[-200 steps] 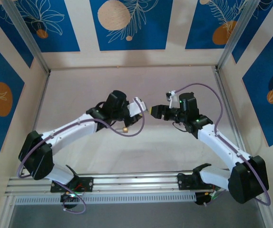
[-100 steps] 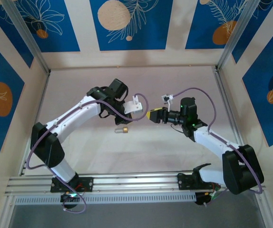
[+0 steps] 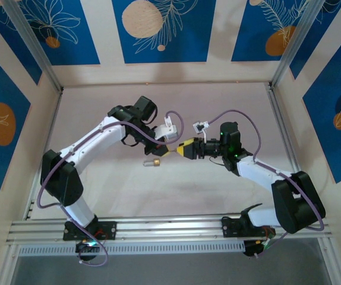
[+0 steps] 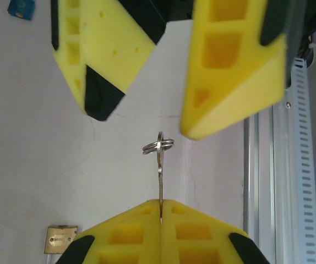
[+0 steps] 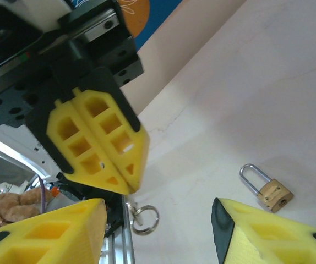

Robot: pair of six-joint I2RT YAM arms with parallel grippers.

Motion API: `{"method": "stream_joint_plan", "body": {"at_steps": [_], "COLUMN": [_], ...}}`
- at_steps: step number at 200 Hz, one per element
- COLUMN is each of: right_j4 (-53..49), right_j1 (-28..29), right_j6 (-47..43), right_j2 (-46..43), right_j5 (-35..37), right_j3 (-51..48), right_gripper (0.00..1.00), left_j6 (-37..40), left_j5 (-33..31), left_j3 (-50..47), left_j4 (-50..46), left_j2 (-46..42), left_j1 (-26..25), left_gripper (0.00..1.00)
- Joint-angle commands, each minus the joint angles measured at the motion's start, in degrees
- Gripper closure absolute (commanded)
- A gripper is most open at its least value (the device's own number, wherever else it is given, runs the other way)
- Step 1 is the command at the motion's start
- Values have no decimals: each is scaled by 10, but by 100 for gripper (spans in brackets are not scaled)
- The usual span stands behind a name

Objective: Unlock with the key

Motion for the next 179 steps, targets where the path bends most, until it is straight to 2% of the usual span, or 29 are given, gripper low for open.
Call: {"method": "stream_joint_plan", "body": {"at_steps": [1, 123, 179], "right_j4": [29, 24, 11], "right_j1": [5, 12, 13], "right_j6": [9, 11, 4], "right_j2": [3, 2, 3], "right_j5": [-31, -19, -20], "right_j3": [10, 28, 29], "right_gripper": [47, 58, 73], "left_j6": [-8, -22, -24], "left_j5": [38, 56, 56], "left_j3": [-5, -20, -25], "left_j4": [21, 43, 52], "left_j2": [1, 1, -3], "left_j1": [10, 14, 16], "left_gripper": [100, 100, 100]}}
